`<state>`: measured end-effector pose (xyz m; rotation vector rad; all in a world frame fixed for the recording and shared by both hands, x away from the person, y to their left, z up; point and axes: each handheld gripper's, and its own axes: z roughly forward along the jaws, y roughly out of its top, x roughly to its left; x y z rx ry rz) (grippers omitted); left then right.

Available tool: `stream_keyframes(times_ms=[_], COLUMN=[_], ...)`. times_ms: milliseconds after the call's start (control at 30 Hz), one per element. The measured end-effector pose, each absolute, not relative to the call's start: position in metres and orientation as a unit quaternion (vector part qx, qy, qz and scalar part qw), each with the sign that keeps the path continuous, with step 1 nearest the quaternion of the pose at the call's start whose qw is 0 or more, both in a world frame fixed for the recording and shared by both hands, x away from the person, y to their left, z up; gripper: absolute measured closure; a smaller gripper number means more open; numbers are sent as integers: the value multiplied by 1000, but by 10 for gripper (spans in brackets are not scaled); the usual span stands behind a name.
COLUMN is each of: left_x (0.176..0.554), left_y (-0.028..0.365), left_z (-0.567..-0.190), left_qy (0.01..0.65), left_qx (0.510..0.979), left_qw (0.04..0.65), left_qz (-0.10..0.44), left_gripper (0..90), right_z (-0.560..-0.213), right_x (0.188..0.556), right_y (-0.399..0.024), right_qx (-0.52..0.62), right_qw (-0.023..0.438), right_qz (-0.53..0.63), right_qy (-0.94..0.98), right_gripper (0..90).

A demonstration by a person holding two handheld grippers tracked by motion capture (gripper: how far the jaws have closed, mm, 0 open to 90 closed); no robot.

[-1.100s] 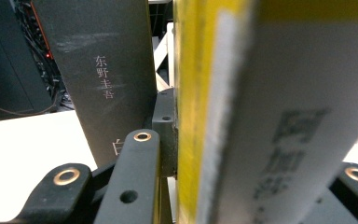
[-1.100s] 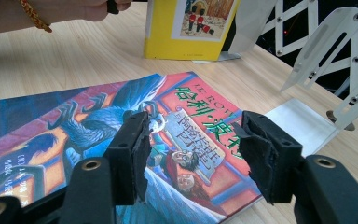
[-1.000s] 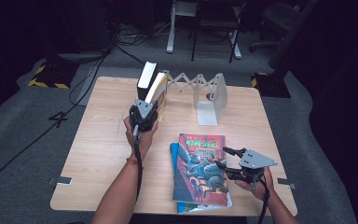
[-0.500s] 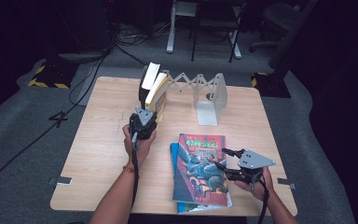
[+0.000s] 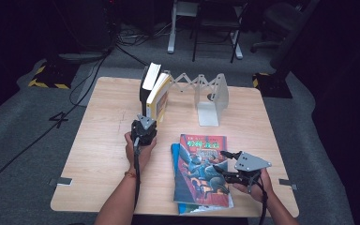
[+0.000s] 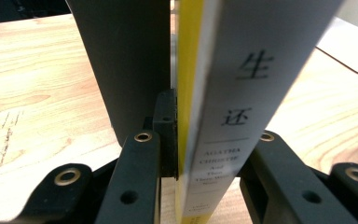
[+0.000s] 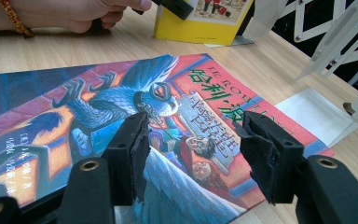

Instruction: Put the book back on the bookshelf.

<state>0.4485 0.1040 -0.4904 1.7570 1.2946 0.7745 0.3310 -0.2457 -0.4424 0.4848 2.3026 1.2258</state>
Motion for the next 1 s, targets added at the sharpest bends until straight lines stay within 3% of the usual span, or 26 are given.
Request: stream_keyframes(times_ms=[633, 1000], left_x=[464, 449], left_y=[92, 109], left_z=[-489, -486], left_qy=[538, 470], left_qx=[677, 715], left_qw=[411, 443], left_qz=[289, 267], left_gripper=[718, 466], right_z=[-442, -441], right_x=[332, 333], right_y=[-251, -251], right_qx=[184, 183], right_qw=[245, 244], right_qz=[451, 451], right_qy=[838, 839], right_gripper=[430, 426])
